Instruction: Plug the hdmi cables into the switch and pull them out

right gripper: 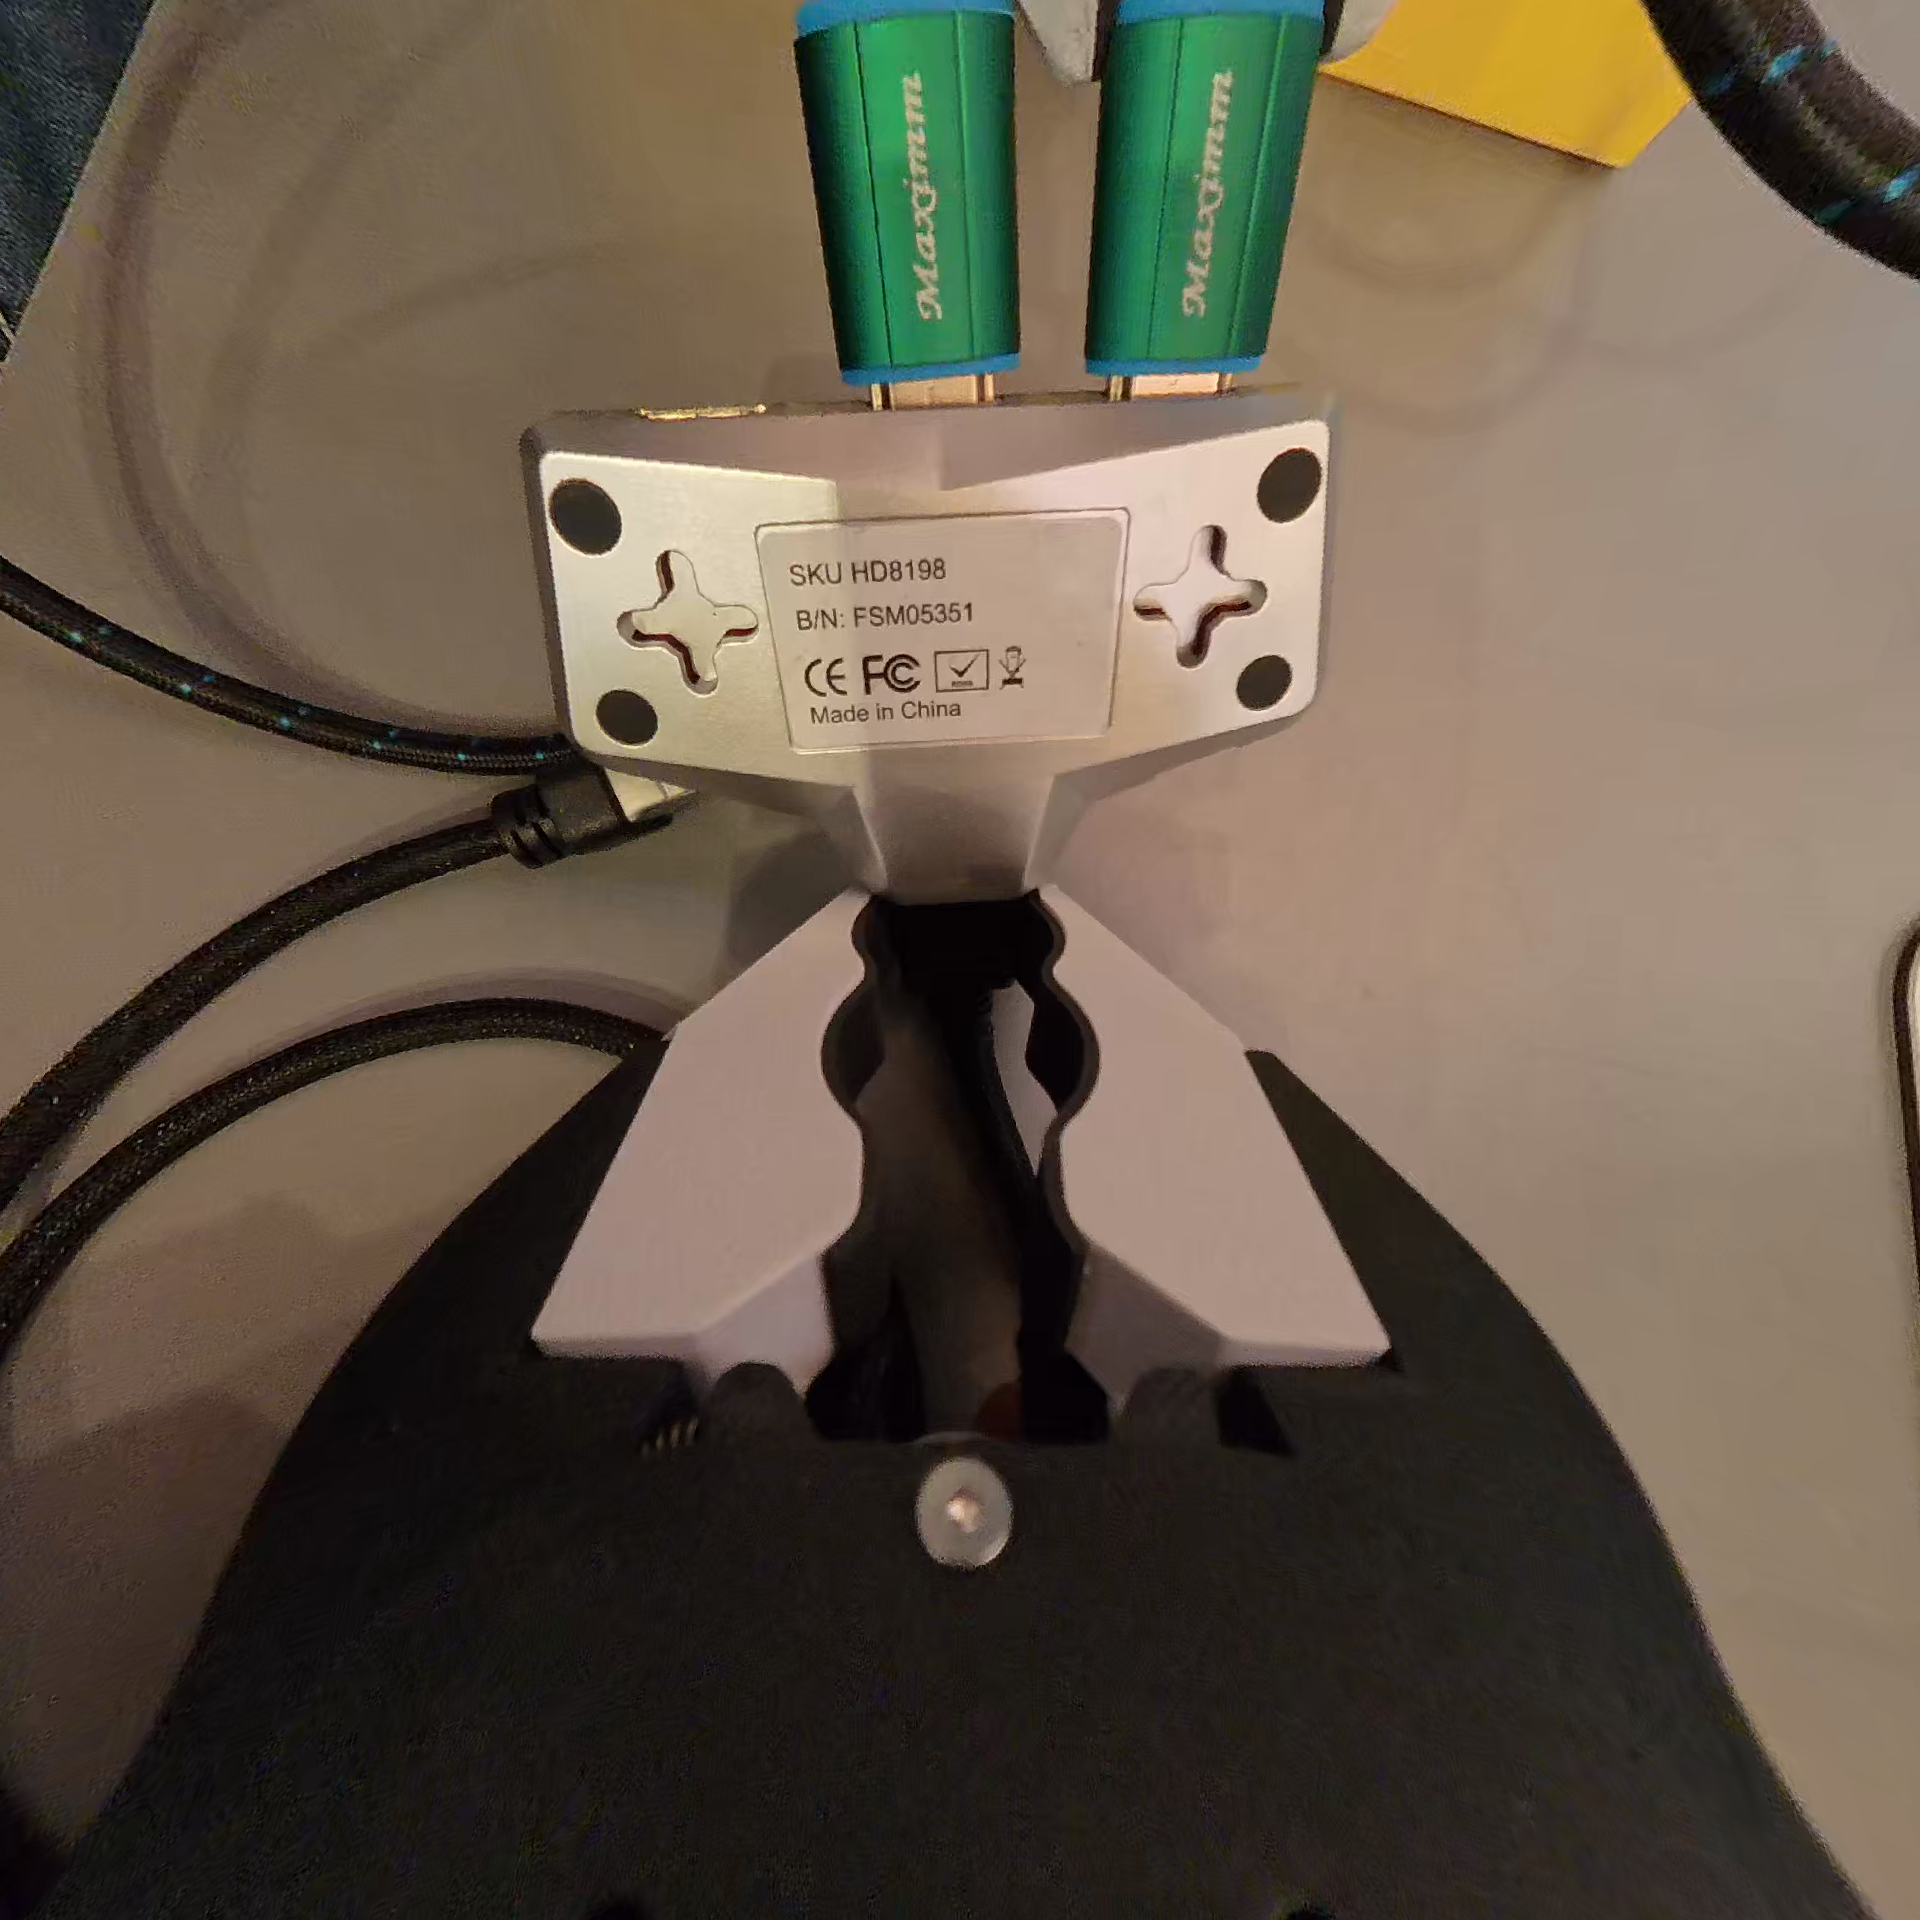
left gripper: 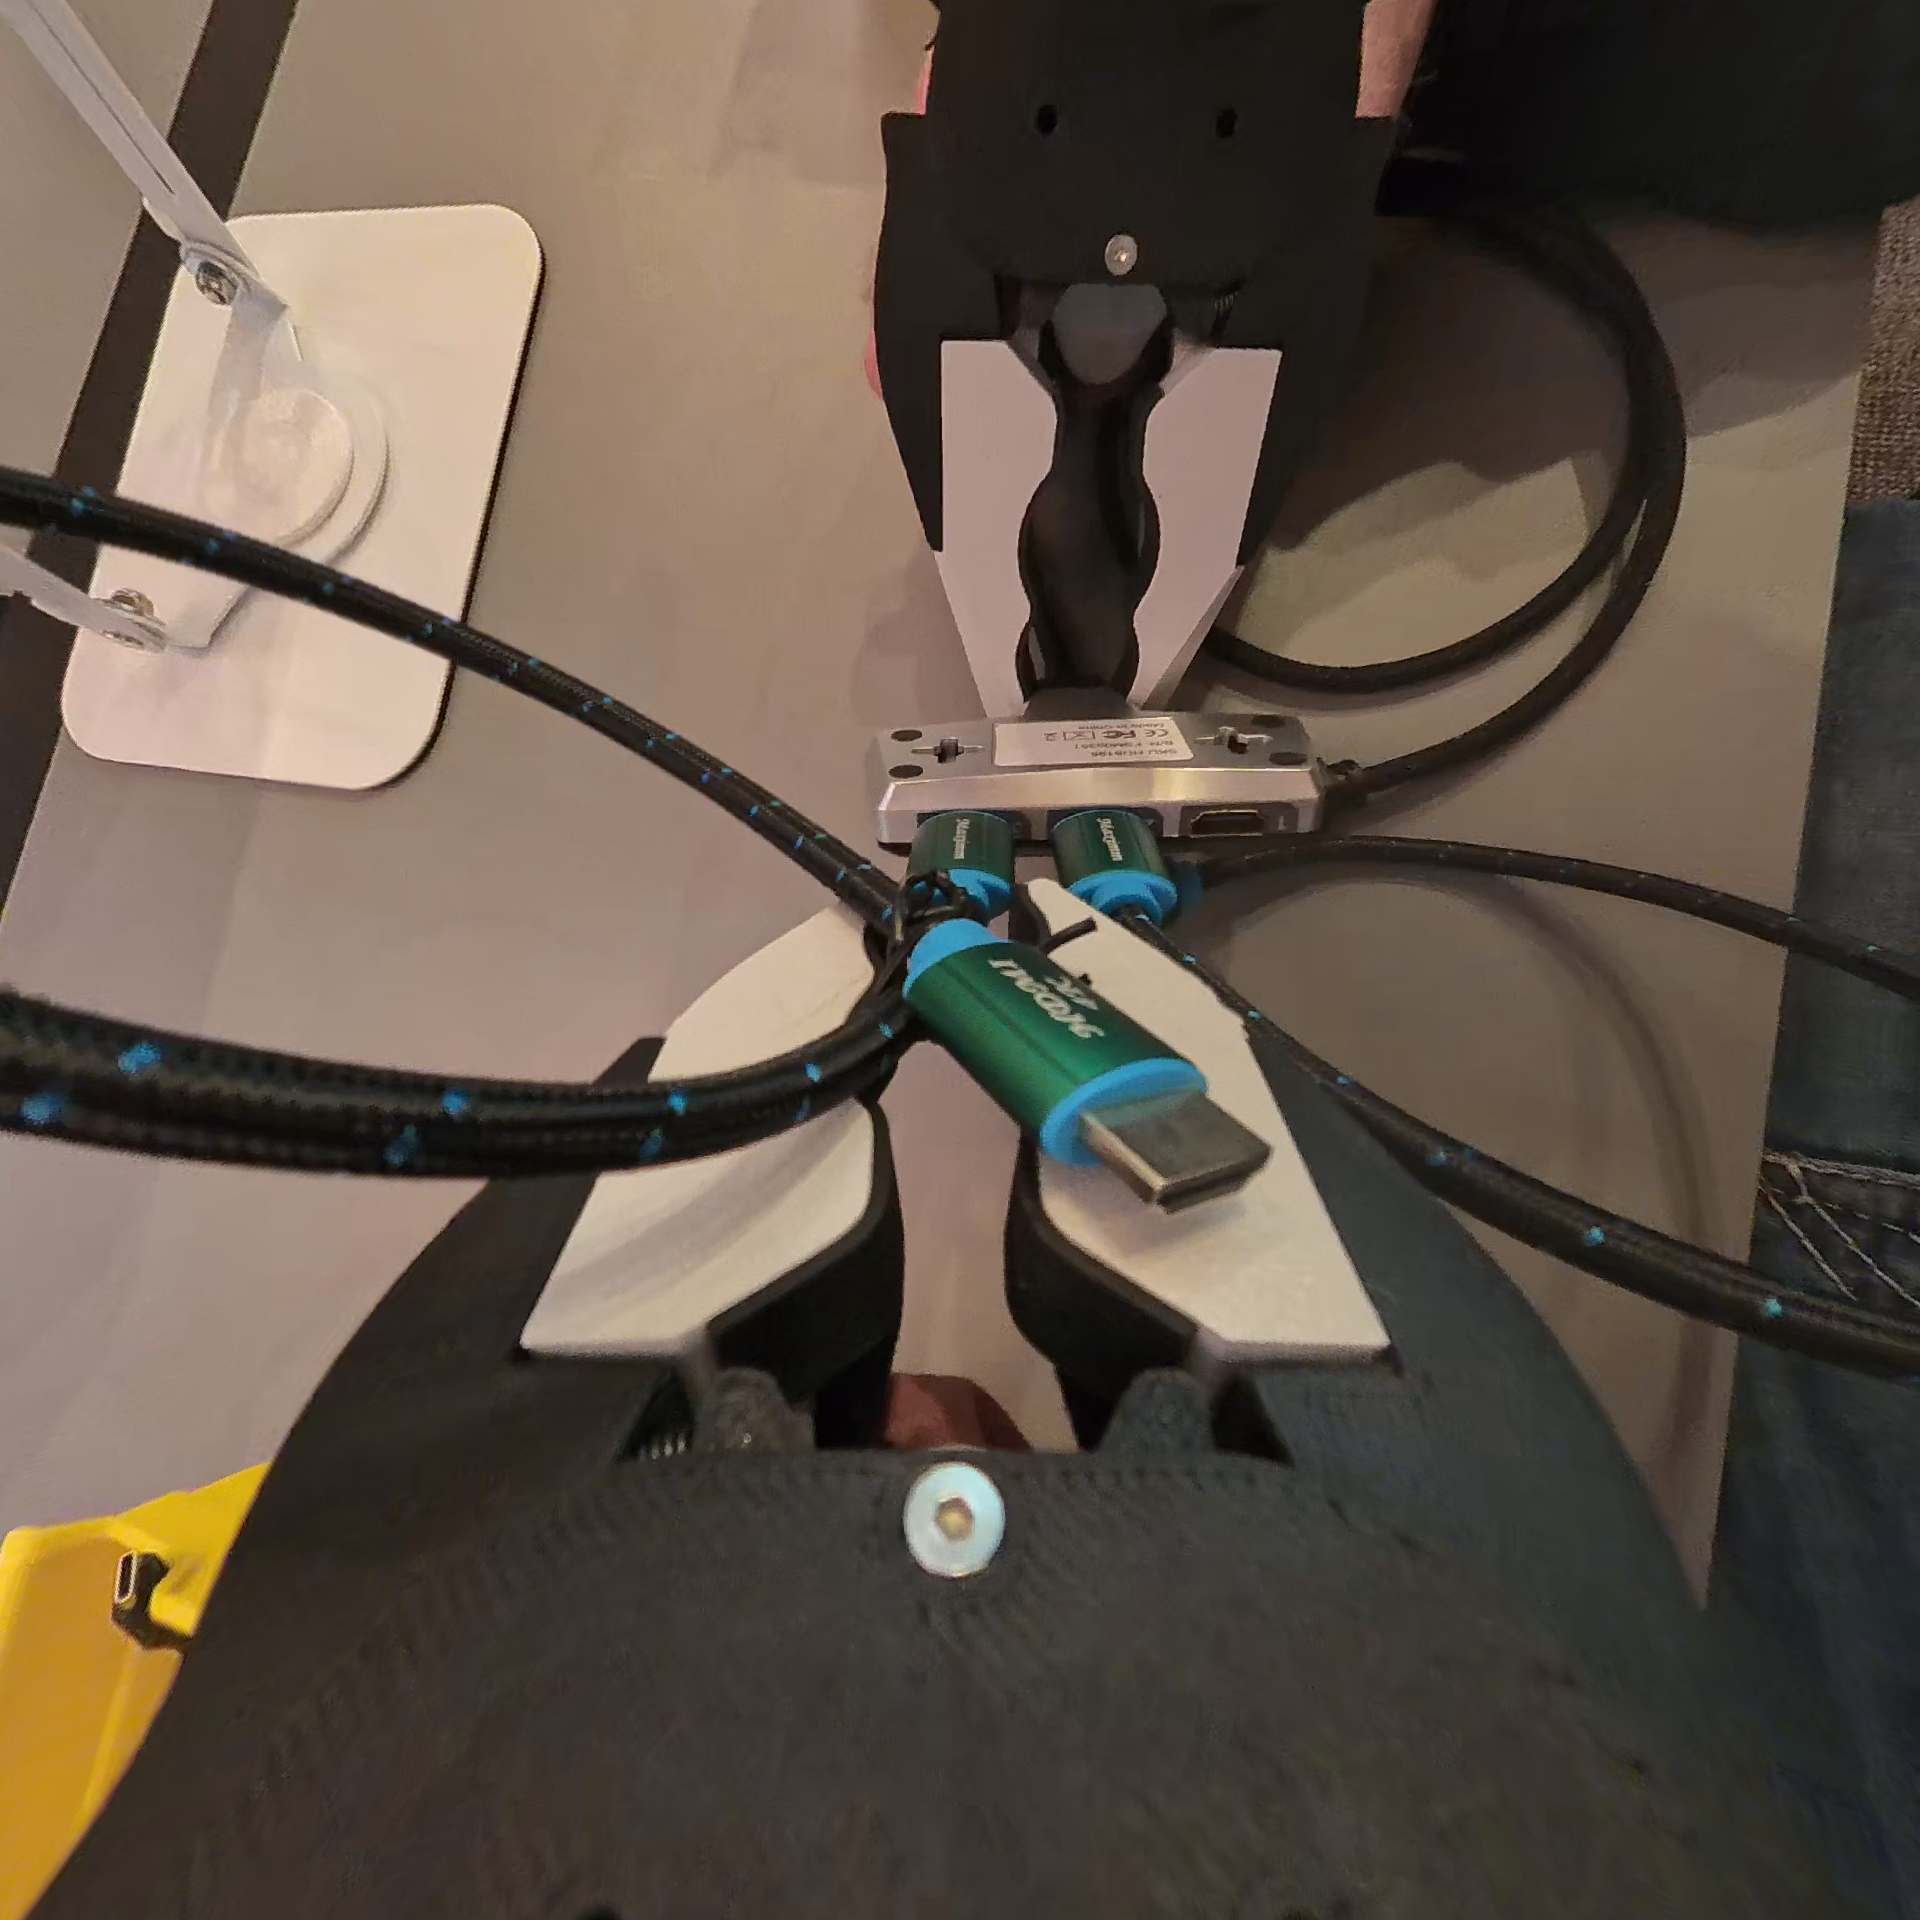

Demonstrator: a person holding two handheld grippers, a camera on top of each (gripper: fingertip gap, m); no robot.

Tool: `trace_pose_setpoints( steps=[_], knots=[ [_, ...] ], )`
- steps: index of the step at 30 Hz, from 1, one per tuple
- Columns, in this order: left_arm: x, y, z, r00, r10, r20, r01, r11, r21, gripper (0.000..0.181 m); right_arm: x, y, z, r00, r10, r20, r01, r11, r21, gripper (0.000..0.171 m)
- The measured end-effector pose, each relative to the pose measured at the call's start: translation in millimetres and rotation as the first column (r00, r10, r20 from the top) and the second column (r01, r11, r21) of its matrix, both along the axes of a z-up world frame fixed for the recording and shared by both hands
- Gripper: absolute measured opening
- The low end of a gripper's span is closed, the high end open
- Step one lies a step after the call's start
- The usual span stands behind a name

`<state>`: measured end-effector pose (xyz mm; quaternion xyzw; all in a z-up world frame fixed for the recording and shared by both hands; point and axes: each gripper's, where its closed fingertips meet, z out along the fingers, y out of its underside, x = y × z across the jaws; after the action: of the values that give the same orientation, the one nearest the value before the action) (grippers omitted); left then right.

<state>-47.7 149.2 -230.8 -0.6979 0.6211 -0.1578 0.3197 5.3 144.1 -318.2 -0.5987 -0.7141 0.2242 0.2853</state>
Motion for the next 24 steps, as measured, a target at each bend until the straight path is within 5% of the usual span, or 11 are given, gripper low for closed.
trace_pose_setpoints(
  steps=[1,9,13,24],
  knots=[
    [0,0,0,1.0,0.001,-0.001,-0.001,1.0,0.01,0.018,0,0,0,1.0,-0.001,0.001,0.001,1.0,-0.001,0.019],
    [0,3,-1,0.999,0.024,-0.025,-0.022,0.996,0.087,0.019,3,9,1,0.999,-0.037,-0.004,0.037,0.999,0.025,0.02],
    [-4,15,12,0.996,0.09,0.008,-0.09,0.992,0.088,0.039,-1,9,6,0.999,-0.034,-0.037,0.036,0.998,0.046,0.02],
    [-32,21,47,0.976,0.187,0.113,-0.2,0.973,0.119,0.048,9,38,14,0.985,-0.168,-0.044,0.173,0.976,0.136,0.021]
  ],
)
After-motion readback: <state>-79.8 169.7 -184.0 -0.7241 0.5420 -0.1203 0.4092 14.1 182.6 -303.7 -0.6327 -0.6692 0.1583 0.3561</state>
